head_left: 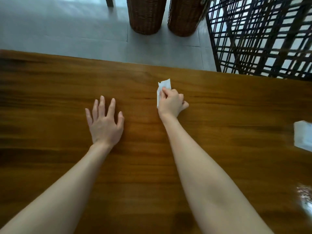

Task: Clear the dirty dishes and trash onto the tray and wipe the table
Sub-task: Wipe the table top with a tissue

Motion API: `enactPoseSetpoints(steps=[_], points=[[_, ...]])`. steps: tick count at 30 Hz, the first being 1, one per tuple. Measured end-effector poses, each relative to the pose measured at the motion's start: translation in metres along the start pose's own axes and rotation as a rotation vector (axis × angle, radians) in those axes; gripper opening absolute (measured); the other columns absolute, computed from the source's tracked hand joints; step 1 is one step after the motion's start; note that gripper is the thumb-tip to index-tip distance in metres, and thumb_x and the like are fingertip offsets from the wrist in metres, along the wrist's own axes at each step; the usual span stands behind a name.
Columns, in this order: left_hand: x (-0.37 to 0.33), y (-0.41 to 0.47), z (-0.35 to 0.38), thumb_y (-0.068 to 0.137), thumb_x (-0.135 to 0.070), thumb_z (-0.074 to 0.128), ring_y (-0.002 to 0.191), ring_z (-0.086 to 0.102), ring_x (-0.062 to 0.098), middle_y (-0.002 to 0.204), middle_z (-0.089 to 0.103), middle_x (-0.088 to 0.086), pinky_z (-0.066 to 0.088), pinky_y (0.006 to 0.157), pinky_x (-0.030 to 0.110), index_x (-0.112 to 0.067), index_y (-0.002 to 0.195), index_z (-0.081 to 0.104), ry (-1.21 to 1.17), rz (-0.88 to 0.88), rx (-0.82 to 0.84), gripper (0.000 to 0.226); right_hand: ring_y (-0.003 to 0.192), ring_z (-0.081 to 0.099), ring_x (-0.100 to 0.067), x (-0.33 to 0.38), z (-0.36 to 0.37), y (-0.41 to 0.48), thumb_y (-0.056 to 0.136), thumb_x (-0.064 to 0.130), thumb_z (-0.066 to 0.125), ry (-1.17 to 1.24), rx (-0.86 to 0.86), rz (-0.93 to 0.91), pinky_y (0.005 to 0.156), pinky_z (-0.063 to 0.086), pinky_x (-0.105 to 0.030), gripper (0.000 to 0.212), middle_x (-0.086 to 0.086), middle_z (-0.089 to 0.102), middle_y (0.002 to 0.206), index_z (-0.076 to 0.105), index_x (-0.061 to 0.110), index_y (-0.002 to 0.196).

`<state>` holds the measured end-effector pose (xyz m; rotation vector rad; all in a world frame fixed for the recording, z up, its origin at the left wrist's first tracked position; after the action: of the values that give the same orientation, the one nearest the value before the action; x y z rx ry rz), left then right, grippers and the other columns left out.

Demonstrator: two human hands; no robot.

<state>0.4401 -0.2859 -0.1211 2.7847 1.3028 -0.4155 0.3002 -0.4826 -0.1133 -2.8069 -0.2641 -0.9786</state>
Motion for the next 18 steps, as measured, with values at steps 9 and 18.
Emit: enactPoseSetpoints(steps=[9,18], points=[[0.069,0.033,-0.013,0.094,-0.057,0.018,0.148,0.011,0.028,0.160,0.019,0.009,-0.003,0.116,0.048,-0.028,0.150,0.029,0.070,0.073,-0.002,0.065,0.107,0.046,-0.022,0.044,0.031,-0.018,0.096,0.028,0.051,-0.107,-0.038,-0.024,0.088,0.022,-0.040,0.024,0.002,0.066,0.109,0.072,0.028,0.107],[0.067,0.032,-0.014,0.094,-0.056,0.021,0.148,0.012,0.029,0.159,0.021,0.009,0.001,0.117,0.051,-0.028,0.150,0.030,0.065,0.069,-0.003,0.063,0.108,0.046,-0.021,0.045,0.038,-0.012,0.098,0.023,0.049,-0.004,-0.127,0.137,0.084,0.017,-0.033,0.025,0.000,0.065,0.113,0.069,0.024,0.113]])
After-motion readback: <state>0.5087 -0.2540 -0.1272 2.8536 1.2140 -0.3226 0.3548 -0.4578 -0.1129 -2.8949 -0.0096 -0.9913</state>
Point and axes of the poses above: each hand's wrist, its own y-axis towards the middle knuckle, its own z-axis out of the palm, x = y × z, the point moved 9 cm from there along y, towards the middle knuckle
